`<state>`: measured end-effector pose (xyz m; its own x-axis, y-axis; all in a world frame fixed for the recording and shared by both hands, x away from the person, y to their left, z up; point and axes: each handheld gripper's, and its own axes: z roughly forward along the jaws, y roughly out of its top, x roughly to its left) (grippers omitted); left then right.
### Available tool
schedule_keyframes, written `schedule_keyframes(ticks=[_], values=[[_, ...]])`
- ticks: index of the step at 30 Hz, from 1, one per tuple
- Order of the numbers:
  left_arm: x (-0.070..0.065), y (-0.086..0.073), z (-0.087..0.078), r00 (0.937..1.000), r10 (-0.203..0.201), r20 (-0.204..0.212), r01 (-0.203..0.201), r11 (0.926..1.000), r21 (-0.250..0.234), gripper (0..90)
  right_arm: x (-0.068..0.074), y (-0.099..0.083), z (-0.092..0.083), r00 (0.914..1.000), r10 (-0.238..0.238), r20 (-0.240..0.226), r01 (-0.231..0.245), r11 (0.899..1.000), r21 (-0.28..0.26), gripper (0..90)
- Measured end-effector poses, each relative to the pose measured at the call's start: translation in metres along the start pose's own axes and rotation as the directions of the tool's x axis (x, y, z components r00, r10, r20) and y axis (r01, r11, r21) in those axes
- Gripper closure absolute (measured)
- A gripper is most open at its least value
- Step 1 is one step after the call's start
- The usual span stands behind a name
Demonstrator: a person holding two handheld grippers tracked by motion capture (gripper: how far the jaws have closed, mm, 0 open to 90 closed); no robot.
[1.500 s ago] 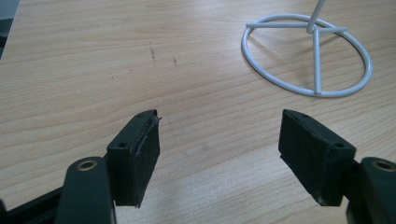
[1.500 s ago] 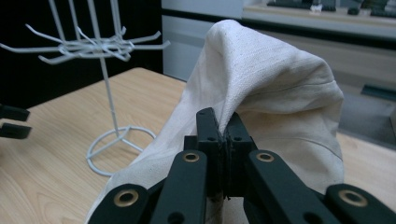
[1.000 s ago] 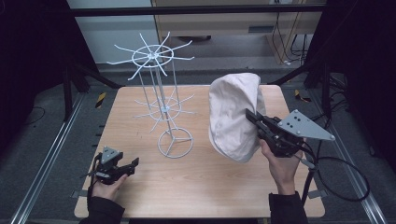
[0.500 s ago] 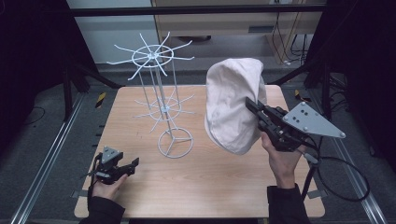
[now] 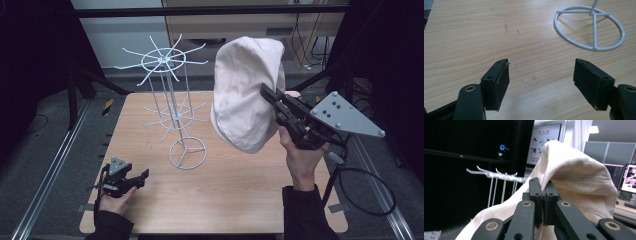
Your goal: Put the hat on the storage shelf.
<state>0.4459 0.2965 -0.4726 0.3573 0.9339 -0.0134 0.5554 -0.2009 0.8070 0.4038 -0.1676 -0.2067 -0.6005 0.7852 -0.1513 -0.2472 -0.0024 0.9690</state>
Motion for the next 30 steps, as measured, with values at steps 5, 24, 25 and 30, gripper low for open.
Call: schedule_keyframes(ticks=[5,24,25,30], values=[[0.0,0.0,0.0,1.0,-0.002,0.001,0.002,1.0,-0.003,28.4,0.005,0.011,0.008,0.9998,-0.008,-0.018,0.008,1.0,-0.026,88.4],[0.0,0.0,0.0,1.0,0.004,0.002,-0.004,1.0,-0.001,28.4,0.024,-0.004,0.049,0.9926,-0.004,-0.121,0.009,0.999,0.039,88.4],[0.0,0.0,0.0,1.0,0.001,0.003,-0.001,1.0,-0.002,28.4,0.024,-0.012,0.051,0.9915,0.01,-0.13,-0.002,0.998,0.056,88.4],[0.0,0.0,0.0,1.0,0.005,0.001,-0.005,1.0,0.0,28.4,0.022,-0.027,0.052,0.9885,0.042,-0.145,-0.029,0.996,0.085,88.3]])
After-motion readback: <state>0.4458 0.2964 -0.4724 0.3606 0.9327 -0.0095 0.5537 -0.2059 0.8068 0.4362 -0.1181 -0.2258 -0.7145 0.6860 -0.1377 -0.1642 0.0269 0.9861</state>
